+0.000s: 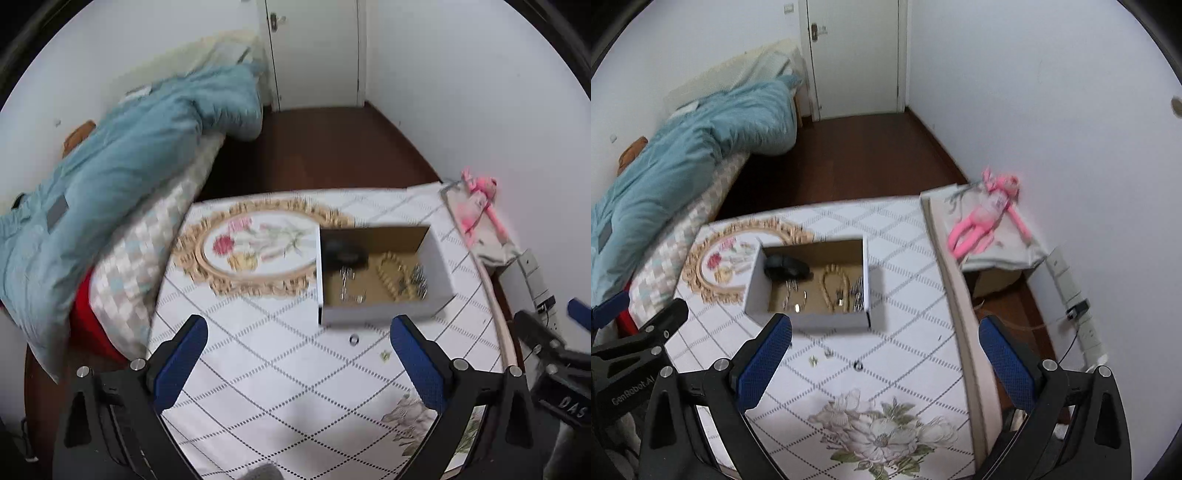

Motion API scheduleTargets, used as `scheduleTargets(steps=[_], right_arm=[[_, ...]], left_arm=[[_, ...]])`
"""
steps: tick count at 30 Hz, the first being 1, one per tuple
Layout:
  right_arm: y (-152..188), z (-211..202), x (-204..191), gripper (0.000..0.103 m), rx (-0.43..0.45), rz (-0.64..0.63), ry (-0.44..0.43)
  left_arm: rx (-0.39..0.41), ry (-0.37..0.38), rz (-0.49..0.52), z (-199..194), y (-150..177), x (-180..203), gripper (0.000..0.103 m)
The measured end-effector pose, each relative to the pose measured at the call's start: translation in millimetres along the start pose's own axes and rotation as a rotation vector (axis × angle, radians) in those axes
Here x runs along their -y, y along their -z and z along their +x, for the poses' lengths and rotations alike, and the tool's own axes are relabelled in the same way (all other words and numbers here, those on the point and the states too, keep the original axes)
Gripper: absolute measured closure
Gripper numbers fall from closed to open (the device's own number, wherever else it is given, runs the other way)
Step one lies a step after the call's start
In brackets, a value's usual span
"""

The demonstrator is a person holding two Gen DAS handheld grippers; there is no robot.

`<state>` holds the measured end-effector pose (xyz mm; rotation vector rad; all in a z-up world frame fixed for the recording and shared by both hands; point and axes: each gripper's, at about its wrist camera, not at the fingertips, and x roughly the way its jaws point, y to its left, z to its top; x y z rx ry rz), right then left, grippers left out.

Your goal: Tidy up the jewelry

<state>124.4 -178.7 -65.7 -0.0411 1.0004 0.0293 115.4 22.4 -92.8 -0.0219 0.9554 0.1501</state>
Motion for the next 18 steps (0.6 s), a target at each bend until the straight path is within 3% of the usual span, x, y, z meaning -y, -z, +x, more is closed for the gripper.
scheduleTargets(steps=[4, 8, 12, 16, 18], right_arm=[[31, 56, 2, 0.002, -0.110, 0.019, -0.059], [58, 104, 2, 0.024, -0.180, 0.029, -0.084], [73, 135, -6, 0.039, -0.178, 0.010, -0.081], [78, 153, -17, 0.045, -0.159, -0.017, -0.070], [83, 161, -21, 0.060, -0.161, -0.027, -0.075]], left_arm=[[-0.040, -0.010, -0.014, 32, 22, -3, 0.002], [-0.088, -0.013, -0.020, 62, 37, -3, 0.002], [-0.133, -0.022, -0.023, 90, 50, -5, 0.002], [-0.174, -0.017, -0.038, 109, 59, -9, 0.002], [-0.222, -0.026, -0.052, 116, 62, -9, 0.002]])
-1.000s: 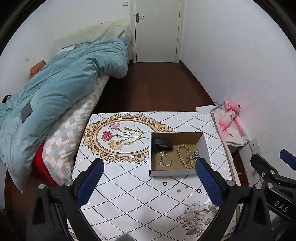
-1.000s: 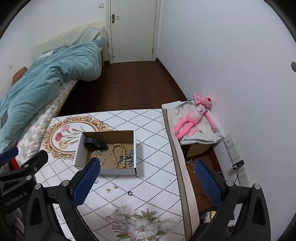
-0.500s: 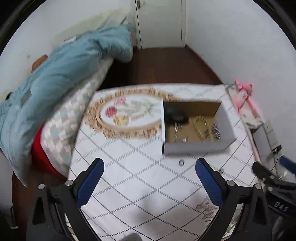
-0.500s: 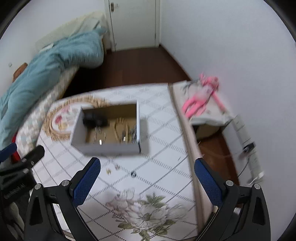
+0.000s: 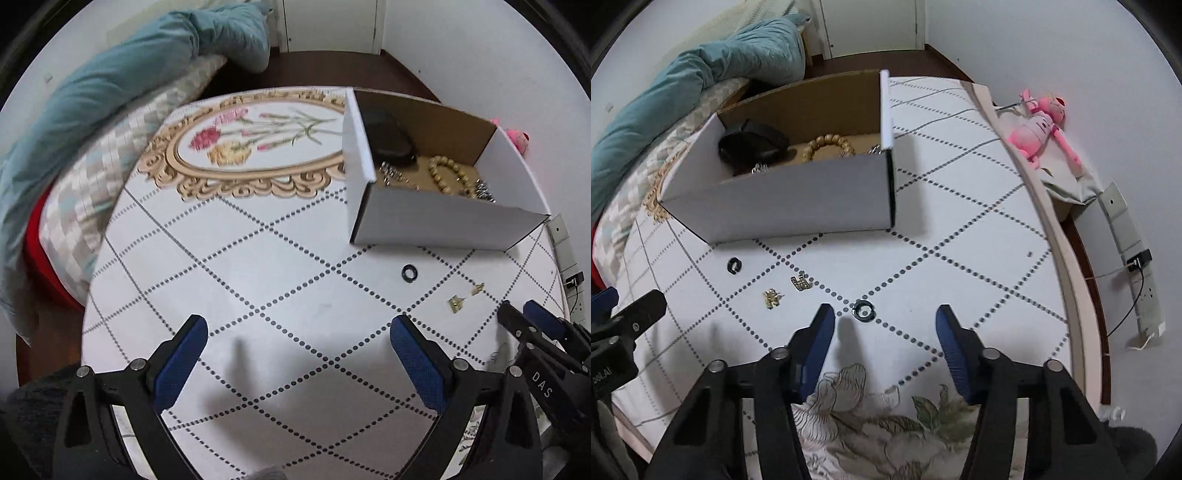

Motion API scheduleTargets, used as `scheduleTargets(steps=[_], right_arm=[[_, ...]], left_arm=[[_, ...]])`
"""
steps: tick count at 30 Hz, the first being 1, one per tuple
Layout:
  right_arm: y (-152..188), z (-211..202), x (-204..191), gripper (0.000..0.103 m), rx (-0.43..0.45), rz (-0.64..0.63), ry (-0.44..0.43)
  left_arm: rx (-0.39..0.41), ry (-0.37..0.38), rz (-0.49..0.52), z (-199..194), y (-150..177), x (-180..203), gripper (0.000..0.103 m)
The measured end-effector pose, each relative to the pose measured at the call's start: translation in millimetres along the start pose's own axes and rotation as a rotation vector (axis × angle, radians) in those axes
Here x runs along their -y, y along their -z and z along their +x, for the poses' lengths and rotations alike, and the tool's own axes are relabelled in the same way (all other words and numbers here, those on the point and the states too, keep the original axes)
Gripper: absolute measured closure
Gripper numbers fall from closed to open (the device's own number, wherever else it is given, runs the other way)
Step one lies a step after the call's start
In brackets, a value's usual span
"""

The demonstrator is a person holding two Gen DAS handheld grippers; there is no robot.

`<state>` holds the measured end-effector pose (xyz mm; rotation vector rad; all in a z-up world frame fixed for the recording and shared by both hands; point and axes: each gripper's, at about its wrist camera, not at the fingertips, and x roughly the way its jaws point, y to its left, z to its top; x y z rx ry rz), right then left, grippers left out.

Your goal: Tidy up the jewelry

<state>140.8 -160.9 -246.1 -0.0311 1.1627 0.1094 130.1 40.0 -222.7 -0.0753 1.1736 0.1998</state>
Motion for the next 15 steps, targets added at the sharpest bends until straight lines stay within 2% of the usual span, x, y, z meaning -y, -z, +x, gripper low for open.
scheduleTargets(steps=[1, 2, 5, 10, 15], right_arm=[[0, -2, -1, 0.061, 0.024, -0.011, 0.010], [1, -1, -4, 0.067, 0.033, -0.022, 0.015], [4, -1, -8, 0.090, 0.061, -0.043, 0.029], [8, -4, -1, 0.090, 0.075, -0.006, 0.000], [2, -13, 17, 0.090, 0.094, 0.049, -0.017]], left_arm=[[-0.003, 0.005, -0.002, 3, 0, 1, 0.002], [-0.004, 0.008, -0.001, 6, 0, 1, 0.002], [-0.010, 0.020, 0.003, 12, -1, 5, 0.003], [-0.009, 0.058, 0.030, 19, -6, 16, 0.003], [0.011, 0.099, 0.066, 22, -15, 35, 0.012]])
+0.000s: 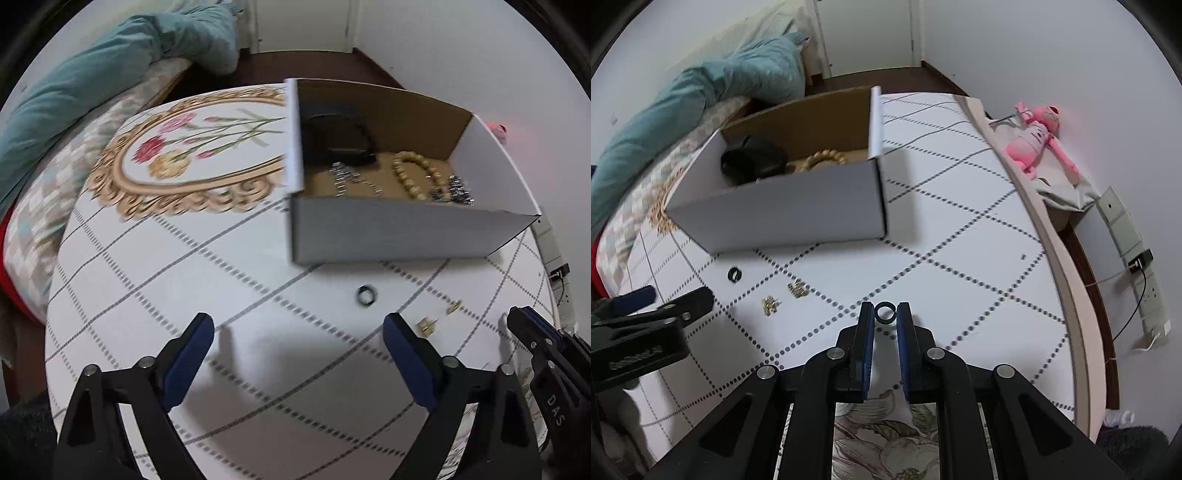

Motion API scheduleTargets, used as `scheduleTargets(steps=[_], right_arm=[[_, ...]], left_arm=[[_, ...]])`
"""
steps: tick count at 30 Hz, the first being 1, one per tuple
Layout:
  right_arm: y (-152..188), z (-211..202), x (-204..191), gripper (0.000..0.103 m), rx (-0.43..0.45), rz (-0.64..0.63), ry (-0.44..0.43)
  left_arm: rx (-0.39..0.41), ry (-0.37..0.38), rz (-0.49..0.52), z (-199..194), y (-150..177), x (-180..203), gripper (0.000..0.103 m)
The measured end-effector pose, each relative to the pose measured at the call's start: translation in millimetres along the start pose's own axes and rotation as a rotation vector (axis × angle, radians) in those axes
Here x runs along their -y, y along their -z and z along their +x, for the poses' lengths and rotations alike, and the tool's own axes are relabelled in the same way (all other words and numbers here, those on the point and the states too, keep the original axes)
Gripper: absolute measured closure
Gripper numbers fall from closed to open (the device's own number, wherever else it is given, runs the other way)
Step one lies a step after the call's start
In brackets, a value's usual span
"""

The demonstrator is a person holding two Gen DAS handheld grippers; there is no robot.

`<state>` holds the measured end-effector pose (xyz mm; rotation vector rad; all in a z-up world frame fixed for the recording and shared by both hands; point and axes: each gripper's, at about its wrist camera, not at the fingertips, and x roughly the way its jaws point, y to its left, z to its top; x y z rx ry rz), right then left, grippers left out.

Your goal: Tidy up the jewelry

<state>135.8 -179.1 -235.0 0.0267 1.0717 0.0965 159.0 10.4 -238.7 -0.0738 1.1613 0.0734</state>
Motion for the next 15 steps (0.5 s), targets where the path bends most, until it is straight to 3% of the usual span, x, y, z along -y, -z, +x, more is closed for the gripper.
scheduleTargets(steps=[5, 7, 9, 12, 14, 15], right_arm=[[-4, -2, 8, 0.090, 0.004, 0.015, 0.009], [-4, -3, 11, 0.090, 0.004, 0.021, 0.013], [-5, -2, 14, 0.090, 0.004, 0.025, 0.018], [-5, -2, 16, 0.090, 0.002, 0.033, 0.020], [-5, -2, 16, 0.090, 0.001, 0.033, 0.021], [-5, -2, 16, 0.090, 0.002, 0.034, 0.019]], left_arm=[[0.007, 0.010, 0.057, 10, -4, 17, 0.030], [0.003, 0.012, 0.072, 12, -3, 21, 0.033], [0.017, 0.017, 0.089, 11, -1, 24, 0.043], [0.034, 0.025, 0.110, 8, -1, 29, 0.065], [0.041, 0.030, 0.119, 7, -2, 31, 0.091], [0.041, 0.033, 0.120, 6, -2, 30, 0.093]])
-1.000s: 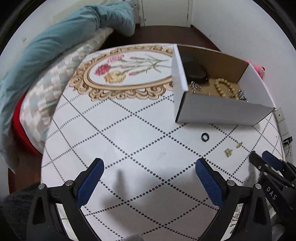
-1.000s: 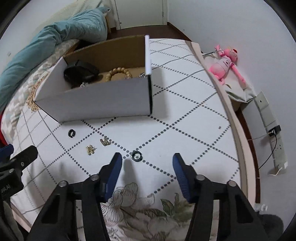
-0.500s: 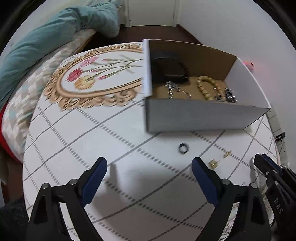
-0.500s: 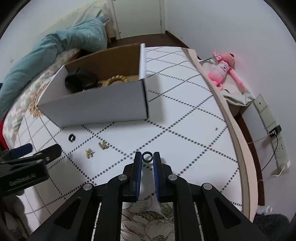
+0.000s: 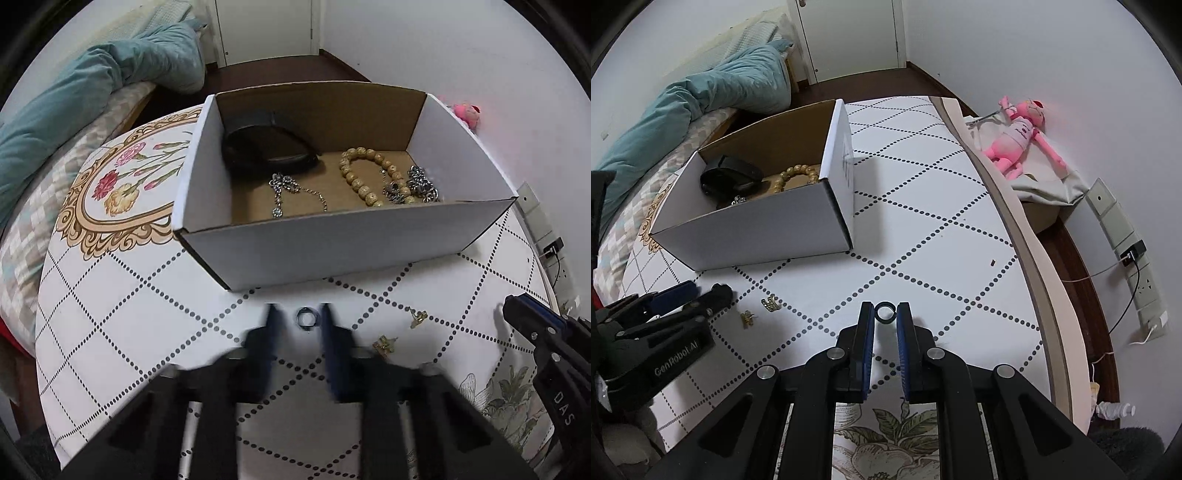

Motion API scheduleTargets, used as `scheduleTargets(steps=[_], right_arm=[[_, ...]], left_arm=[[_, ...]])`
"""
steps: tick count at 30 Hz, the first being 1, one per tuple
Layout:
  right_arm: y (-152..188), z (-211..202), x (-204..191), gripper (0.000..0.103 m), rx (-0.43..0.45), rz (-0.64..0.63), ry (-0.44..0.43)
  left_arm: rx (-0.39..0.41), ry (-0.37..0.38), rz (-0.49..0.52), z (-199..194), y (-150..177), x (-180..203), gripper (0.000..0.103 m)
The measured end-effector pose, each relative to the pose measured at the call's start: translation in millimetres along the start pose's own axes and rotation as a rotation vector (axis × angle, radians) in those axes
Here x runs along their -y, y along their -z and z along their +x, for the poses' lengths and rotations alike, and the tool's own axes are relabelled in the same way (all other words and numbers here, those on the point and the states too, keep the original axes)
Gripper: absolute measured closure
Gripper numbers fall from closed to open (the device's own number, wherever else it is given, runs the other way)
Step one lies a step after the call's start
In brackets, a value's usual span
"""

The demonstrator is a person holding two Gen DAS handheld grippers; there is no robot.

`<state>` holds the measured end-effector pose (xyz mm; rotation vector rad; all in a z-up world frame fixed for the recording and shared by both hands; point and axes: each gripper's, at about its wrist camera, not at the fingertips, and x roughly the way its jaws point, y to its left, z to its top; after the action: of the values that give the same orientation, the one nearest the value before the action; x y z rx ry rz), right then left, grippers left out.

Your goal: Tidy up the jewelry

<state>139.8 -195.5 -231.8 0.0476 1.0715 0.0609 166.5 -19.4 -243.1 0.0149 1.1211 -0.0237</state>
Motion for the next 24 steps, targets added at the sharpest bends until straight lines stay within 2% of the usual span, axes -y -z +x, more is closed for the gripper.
scheduleTargets(steps=[7, 14, 19, 24], right_arm=[[-5, -14, 2, 0.090, 0.026, 0.009, -0.027], [-15, -54, 13, 0.090, 0.083, 0.042, -0.093], [-32, -80, 11, 0.090, 0.118, 0.039, -0.141], [-68, -74, -7, 0.090, 0.113, 0.017, -0.210]], left_arm=[[0.009, 0.046, -0.039, -10, 7, -14, 0.093], [0.066, 0.135, -0.079, -66, 15, -22, 0.093], [0.116, 0.192, -0.092, -96, -11, -26, 0.093], [0.102, 0.210, -0.095, -91, -48, -29, 0.093]])
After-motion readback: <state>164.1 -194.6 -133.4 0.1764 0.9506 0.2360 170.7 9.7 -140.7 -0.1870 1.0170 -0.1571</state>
